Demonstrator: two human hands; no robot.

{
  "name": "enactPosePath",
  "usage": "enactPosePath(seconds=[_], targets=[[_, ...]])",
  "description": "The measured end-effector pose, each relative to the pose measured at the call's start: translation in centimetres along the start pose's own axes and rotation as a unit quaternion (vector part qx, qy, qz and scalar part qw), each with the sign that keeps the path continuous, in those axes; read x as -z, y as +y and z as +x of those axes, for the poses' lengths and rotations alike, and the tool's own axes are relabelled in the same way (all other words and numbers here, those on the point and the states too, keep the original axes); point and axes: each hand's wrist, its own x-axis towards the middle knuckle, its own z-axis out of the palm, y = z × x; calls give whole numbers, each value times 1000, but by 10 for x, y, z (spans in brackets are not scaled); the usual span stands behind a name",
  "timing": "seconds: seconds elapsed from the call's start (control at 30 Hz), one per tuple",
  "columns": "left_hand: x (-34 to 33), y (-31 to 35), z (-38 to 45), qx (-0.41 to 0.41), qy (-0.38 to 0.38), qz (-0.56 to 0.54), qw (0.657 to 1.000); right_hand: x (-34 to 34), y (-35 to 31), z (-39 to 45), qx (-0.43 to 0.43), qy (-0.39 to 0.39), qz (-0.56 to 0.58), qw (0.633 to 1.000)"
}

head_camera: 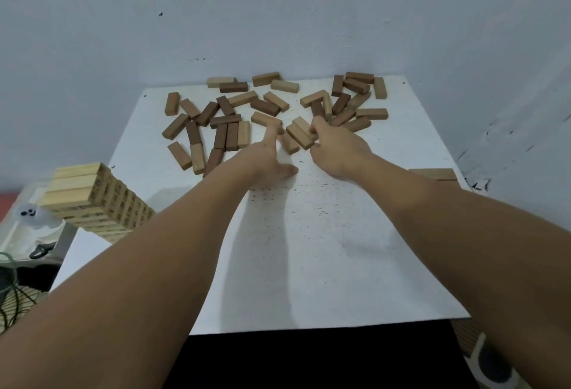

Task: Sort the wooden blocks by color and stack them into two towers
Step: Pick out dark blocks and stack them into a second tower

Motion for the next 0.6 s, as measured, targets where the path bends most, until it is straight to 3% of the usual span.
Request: enactPosePath(seconds=[0.13, 0.27, 0.47, 0.6], targets=[[3, -7, -2, 1, 3, -33, 999, 3, -2, 4, -13, 75, 76, 994], [4, -12, -3, 26, 7, -86, 996, 1, -7, 3, 10, 44, 51, 998], [-1, -10, -5, 34, 37, -197, 979, -6, -14, -4, -13, 52, 104, 993], [-4, -5, -17, 21, 55, -176, 983, -12, -15, -16, -22, 54, 111, 992]])
